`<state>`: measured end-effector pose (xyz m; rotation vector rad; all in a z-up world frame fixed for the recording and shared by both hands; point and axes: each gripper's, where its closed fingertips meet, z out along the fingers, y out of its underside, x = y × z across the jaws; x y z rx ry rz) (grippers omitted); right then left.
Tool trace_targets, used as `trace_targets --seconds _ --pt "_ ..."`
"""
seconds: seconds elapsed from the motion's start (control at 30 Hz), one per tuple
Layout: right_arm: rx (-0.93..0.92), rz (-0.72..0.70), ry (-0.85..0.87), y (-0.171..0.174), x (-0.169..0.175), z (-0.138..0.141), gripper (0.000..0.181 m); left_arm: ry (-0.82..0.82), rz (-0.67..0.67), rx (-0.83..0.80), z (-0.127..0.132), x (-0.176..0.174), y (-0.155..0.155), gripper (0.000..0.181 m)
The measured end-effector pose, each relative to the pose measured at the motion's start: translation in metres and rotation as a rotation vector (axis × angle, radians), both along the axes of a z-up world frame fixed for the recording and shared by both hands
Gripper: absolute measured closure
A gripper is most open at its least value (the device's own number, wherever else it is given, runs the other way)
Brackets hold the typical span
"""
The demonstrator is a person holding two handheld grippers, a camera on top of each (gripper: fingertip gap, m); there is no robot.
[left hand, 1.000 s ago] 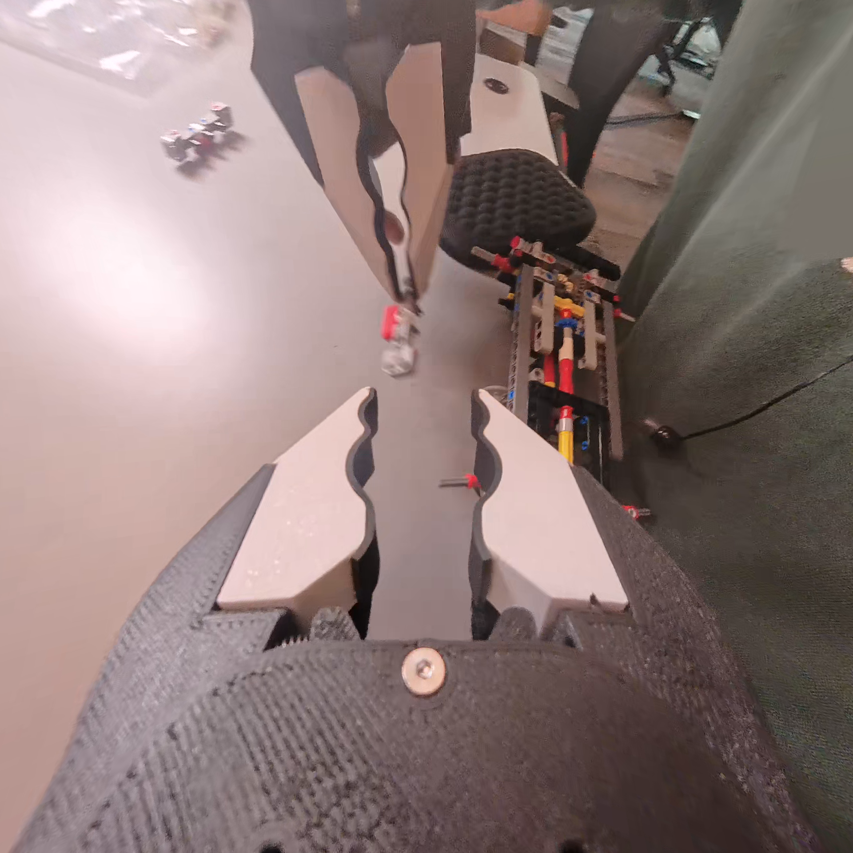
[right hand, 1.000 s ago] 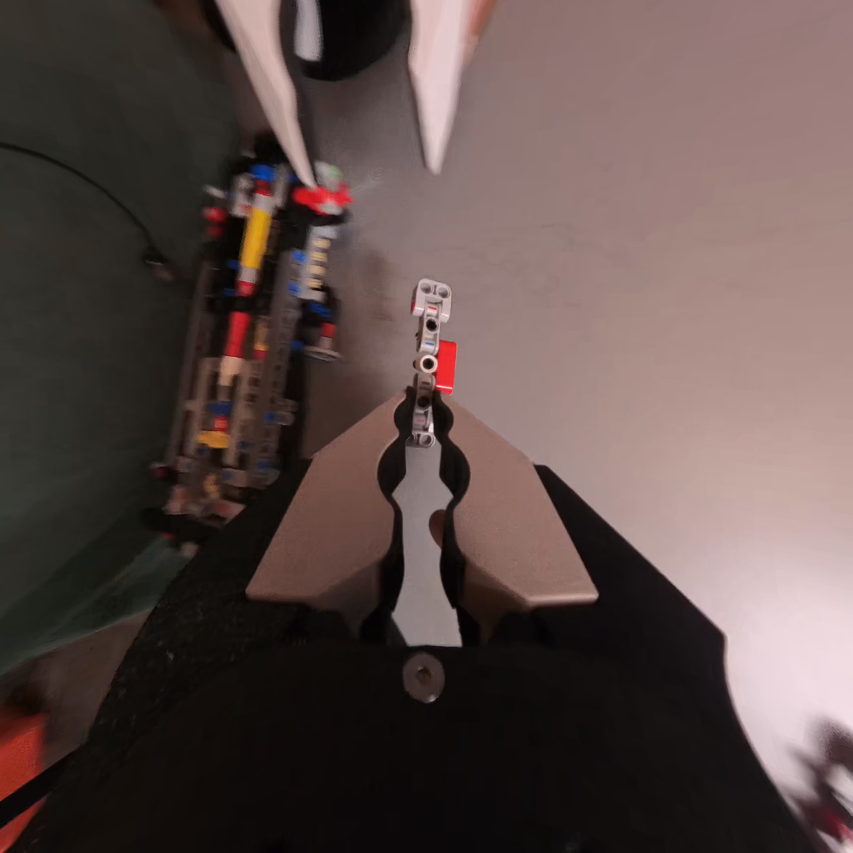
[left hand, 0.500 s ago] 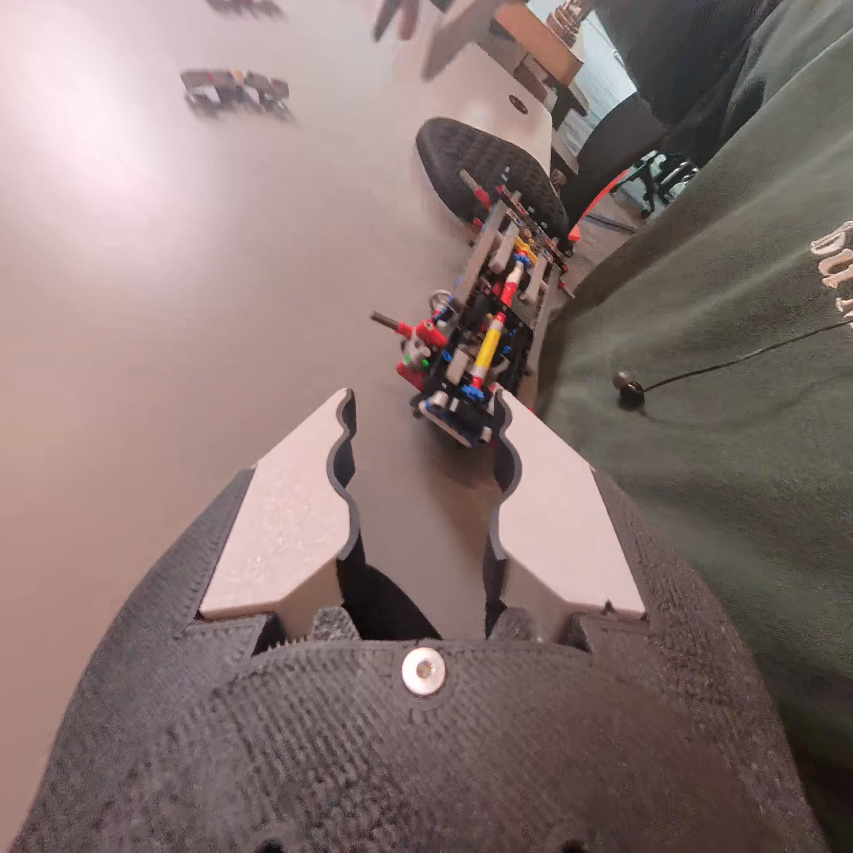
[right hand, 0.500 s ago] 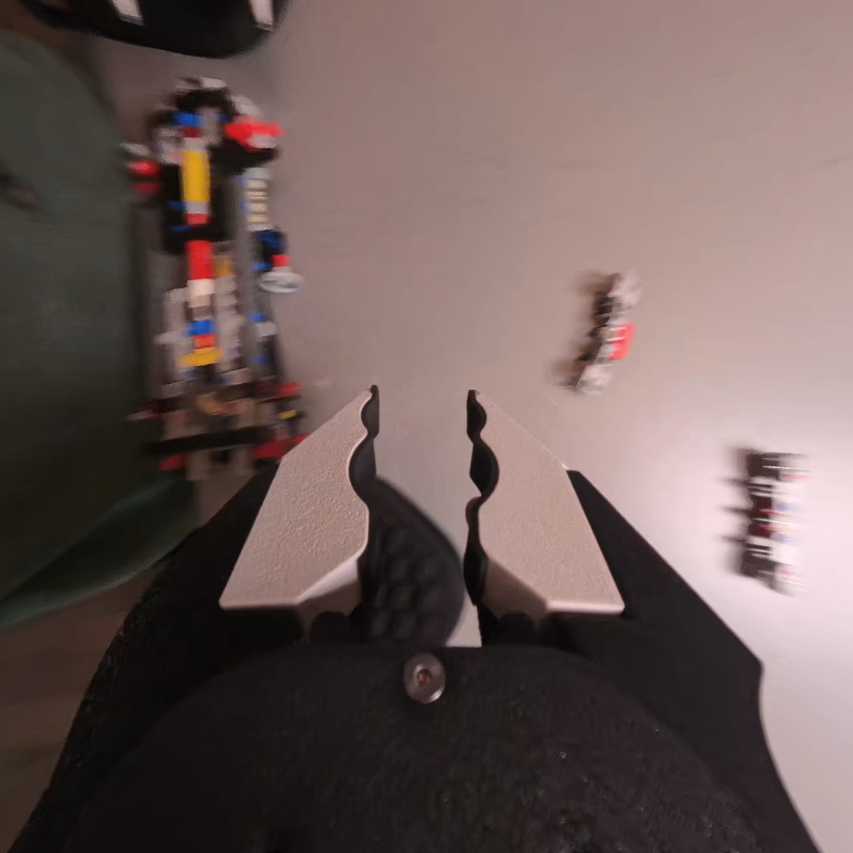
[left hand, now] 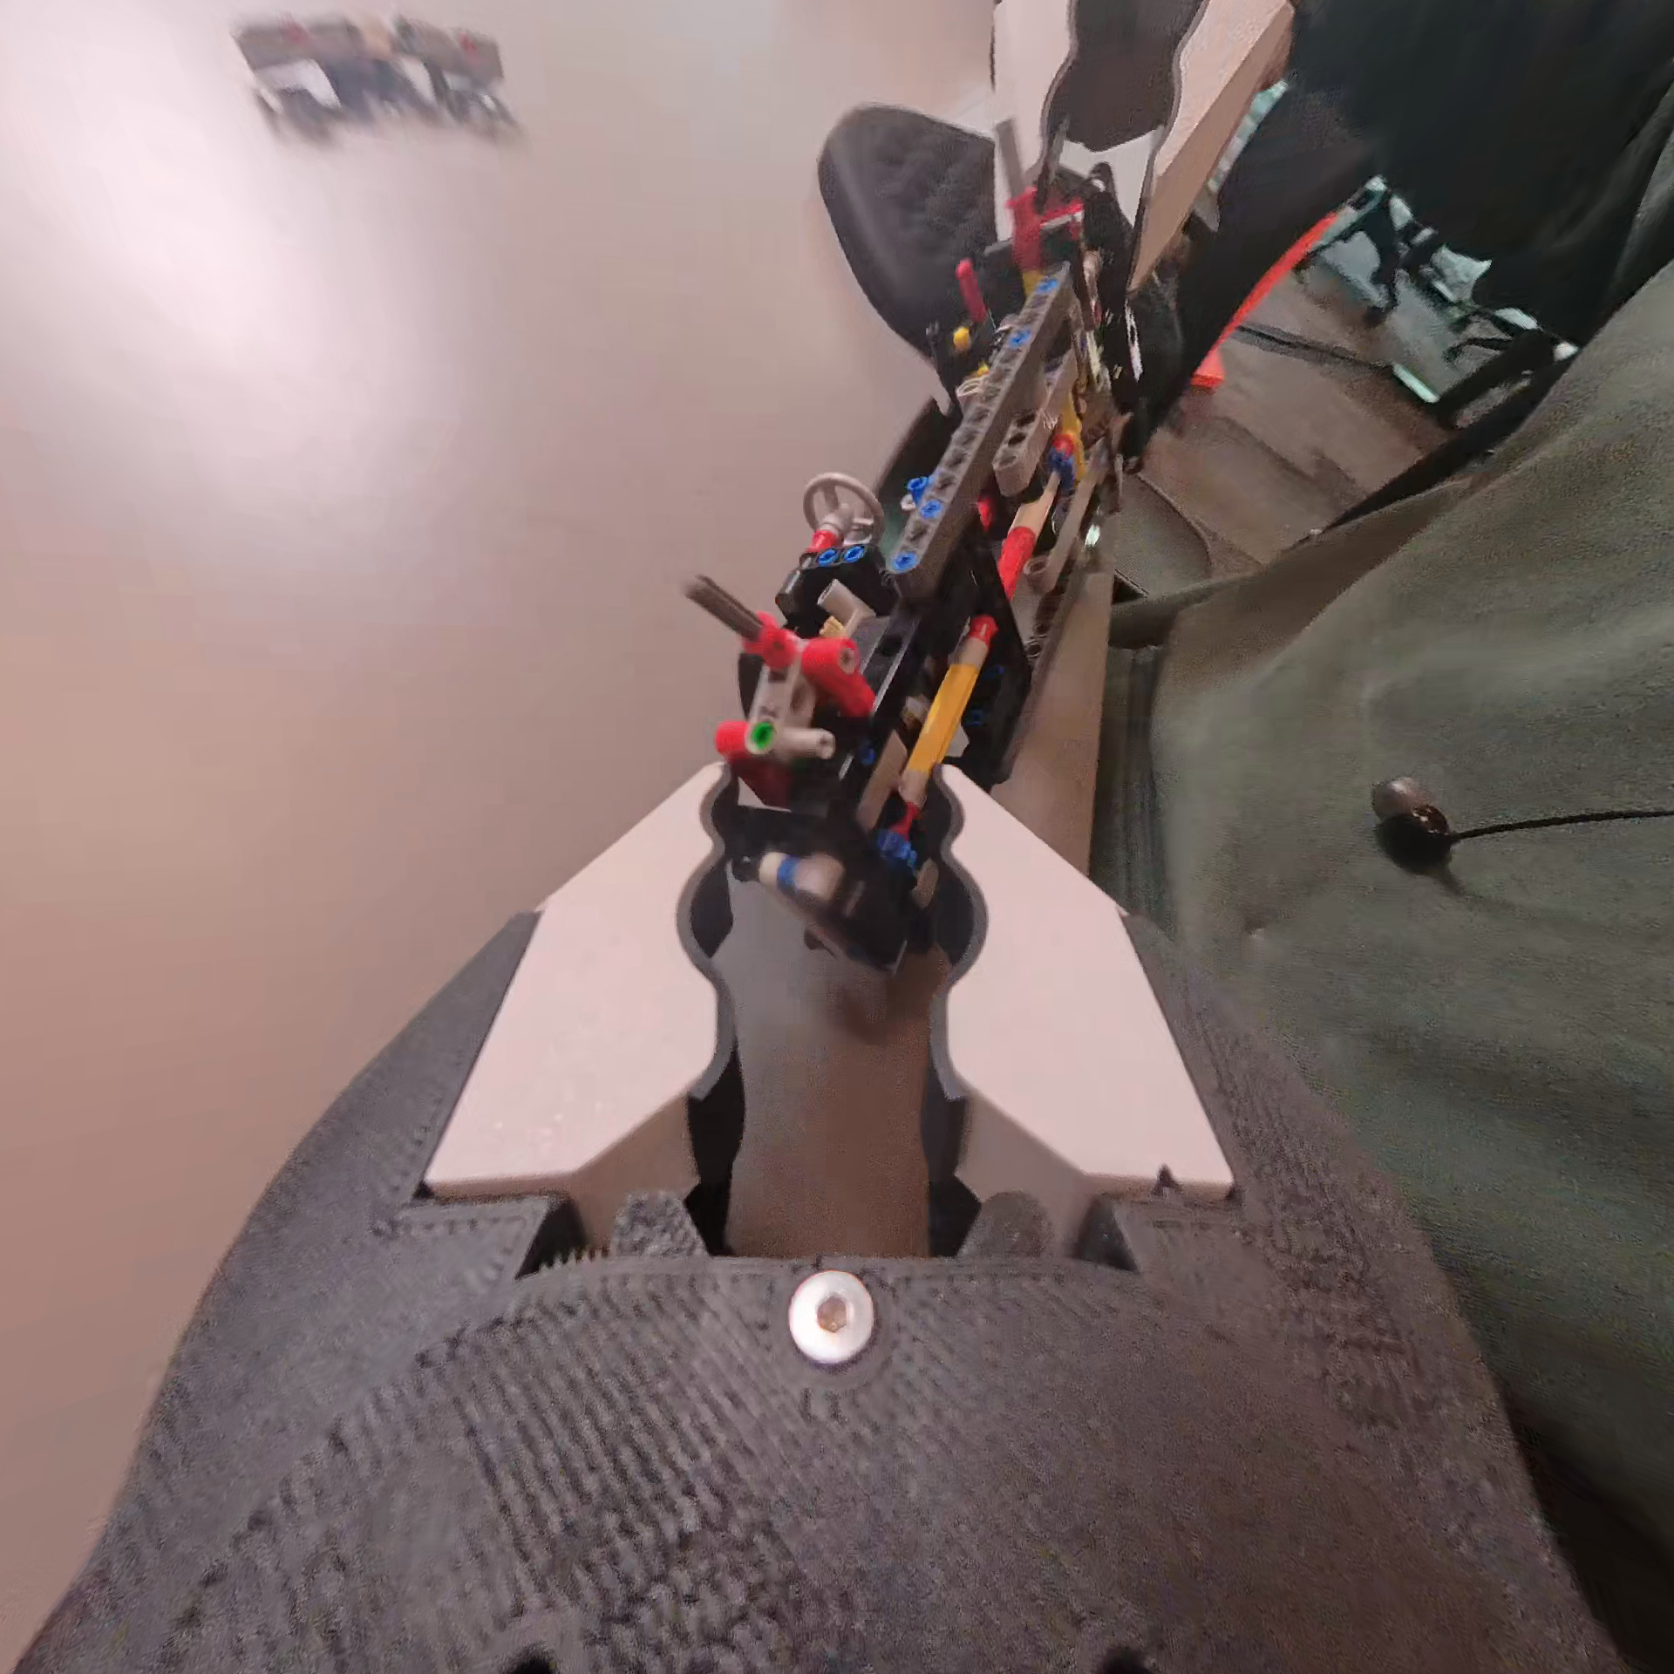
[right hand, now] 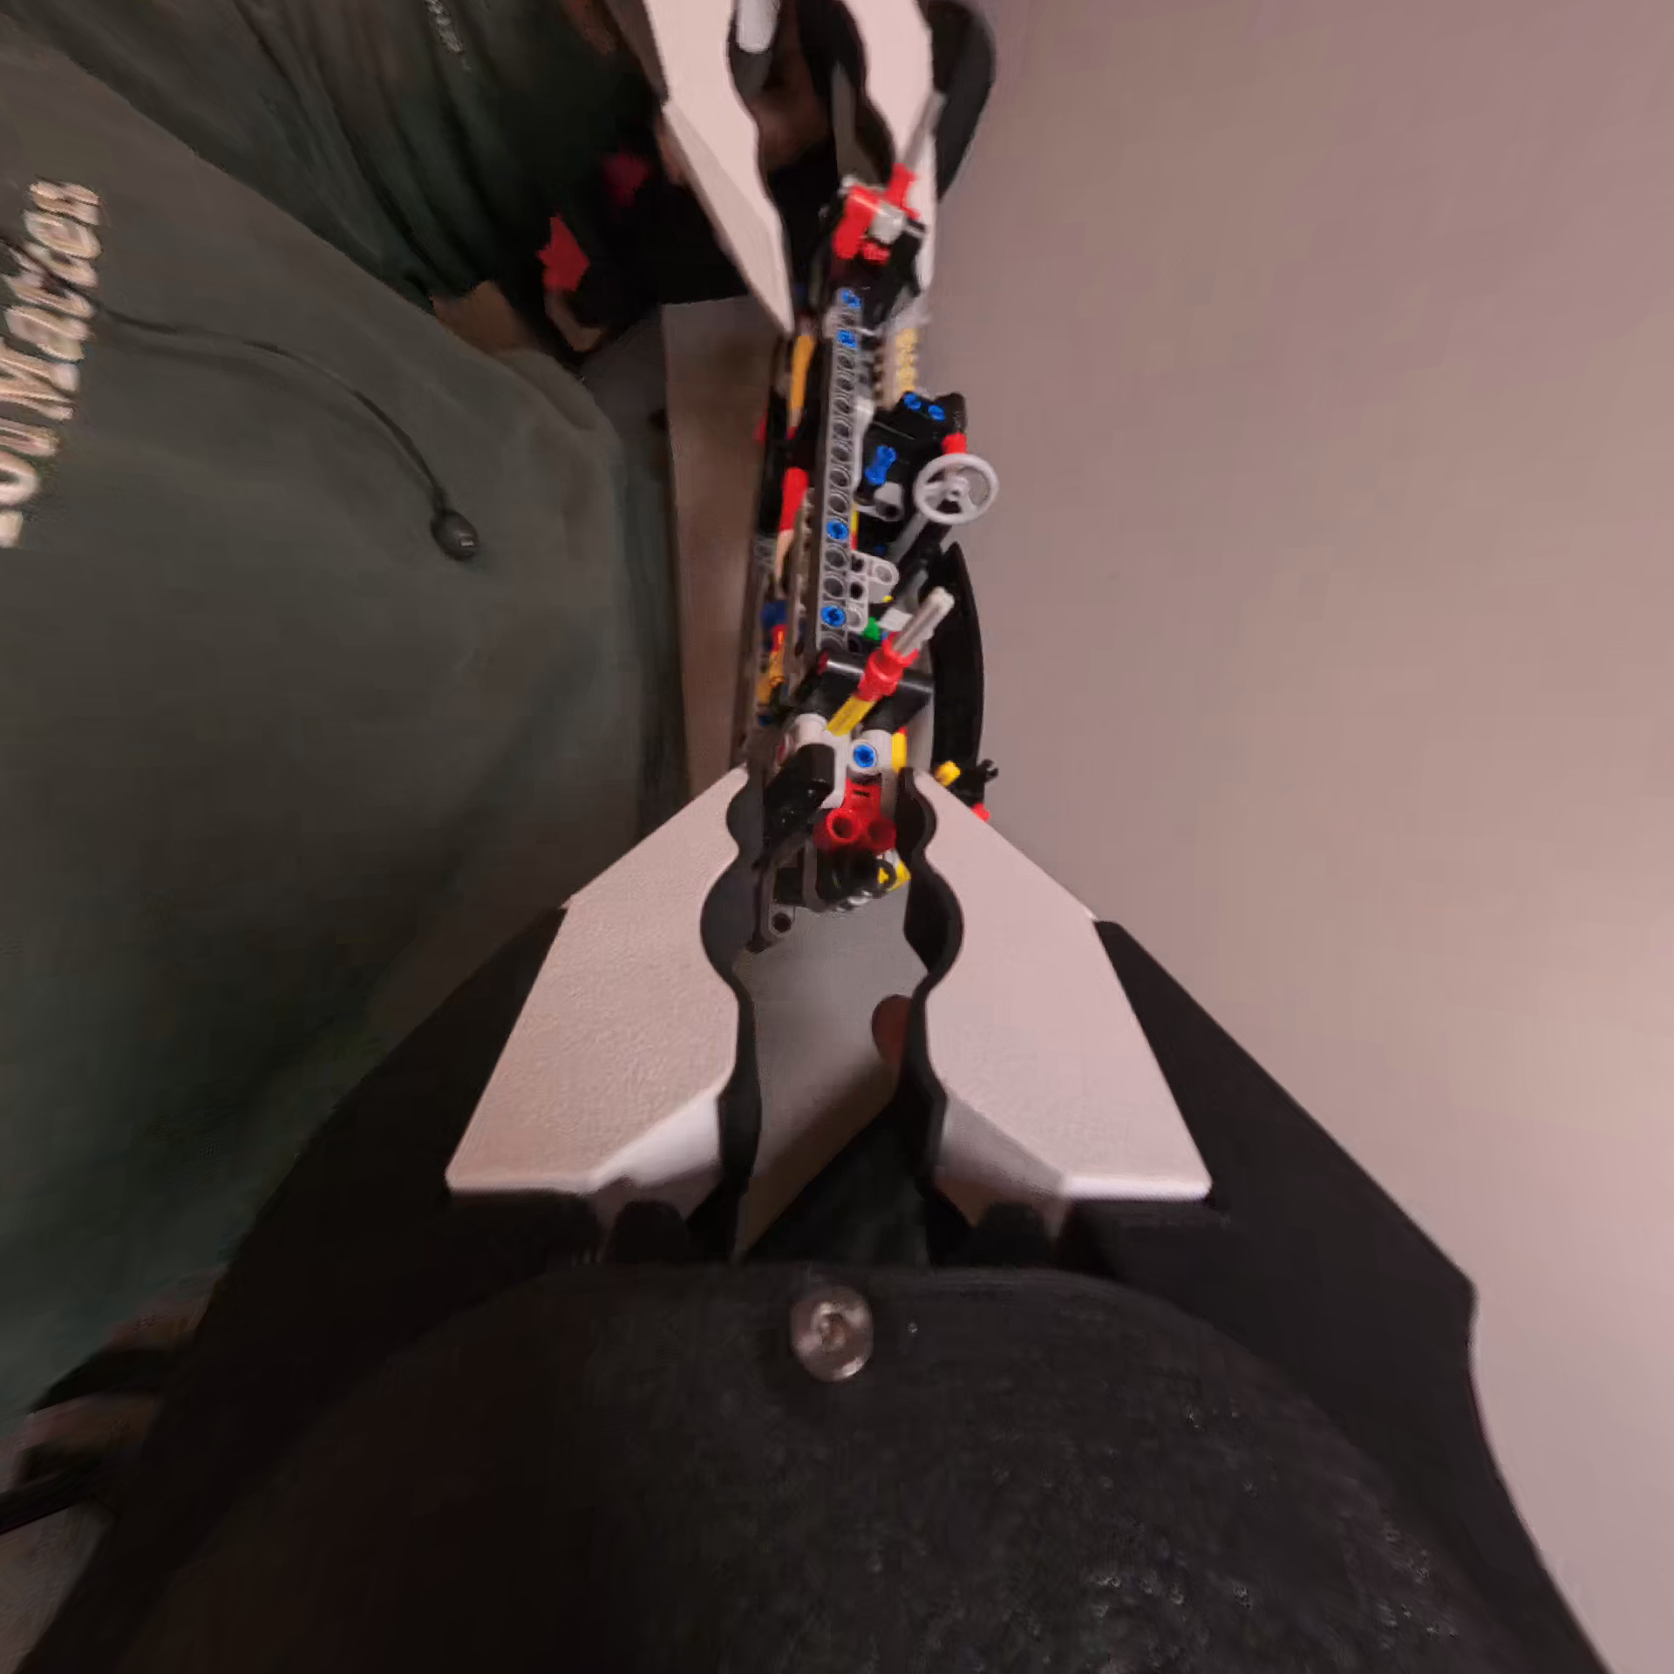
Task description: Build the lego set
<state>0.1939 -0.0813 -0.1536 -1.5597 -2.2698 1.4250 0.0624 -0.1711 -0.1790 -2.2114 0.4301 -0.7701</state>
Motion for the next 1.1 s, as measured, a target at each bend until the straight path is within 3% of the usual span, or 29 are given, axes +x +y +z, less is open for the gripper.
trace_targets --seconds 0.13,0.3,0.4,0.57,0.73,0.83,0.87,0.9,0.93,1.0,1.1 --pt "0.441 -0.032 0.216 0.037 -0.033 0.02 0.155 0.145 0.071 0.227 0.031 -0.026 0.026 0.152" --pt "1.094 -0.139 0.539 0.099 -0.094 0.024 0.156 0.627 0.157 0.581 0.049 -0.082 0.075 0.156" --pt "1.233 -0.219 0.615 0.118 -0.12 0.005 0.156 0.843 0.152 0.637 0.031 -0.111 0.096 0.154" --pt "1.346 -0.25 0.627 0.119 -0.137 -0.024 0.157 0.838 0.129 0.562 -0.004 -0.127 0.099 0.153" --pt "1.313 -0.234 0.592 0.123 -0.145 -0.034 0.154 0.854 0.103 0.508 -0.014 -0.133 0.1 0.15" --pt "1.236 -0.263 0.595 0.12 -0.141 -0.024 0.153 0.846 0.071 0.459 -0.019 -0.132 0.091 0.147" --pt "1.172 -0.271 0.576 0.117 -0.137 -0.023 0.15 0.819 0.048 0.443 -0.021 -0.13 0.085 0.138" --pt "1.071 -0.282 0.529 0.114 -0.131 -0.024 0.15 0.783 0.038 0.421 -0.022 -0.129 0.078 0.117" --pt "0.952 -0.311 0.465 0.112 -0.126 -0.026 0.143 0.74 0.049 0.399 -0.022 -0.131 0.071 0.111" --pt "0.76 -0.37 0.348 0.114 -0.116 -0.032 0.132 0.631 0.103 0.38 -0.017 -0.135 0.061 0.108" --pt "0.696 -0.428 0.273 0.126 -0.112 -0.04 0.131 0.508 0.195 0.331 -0.017 -0.146 0.055 0.112"
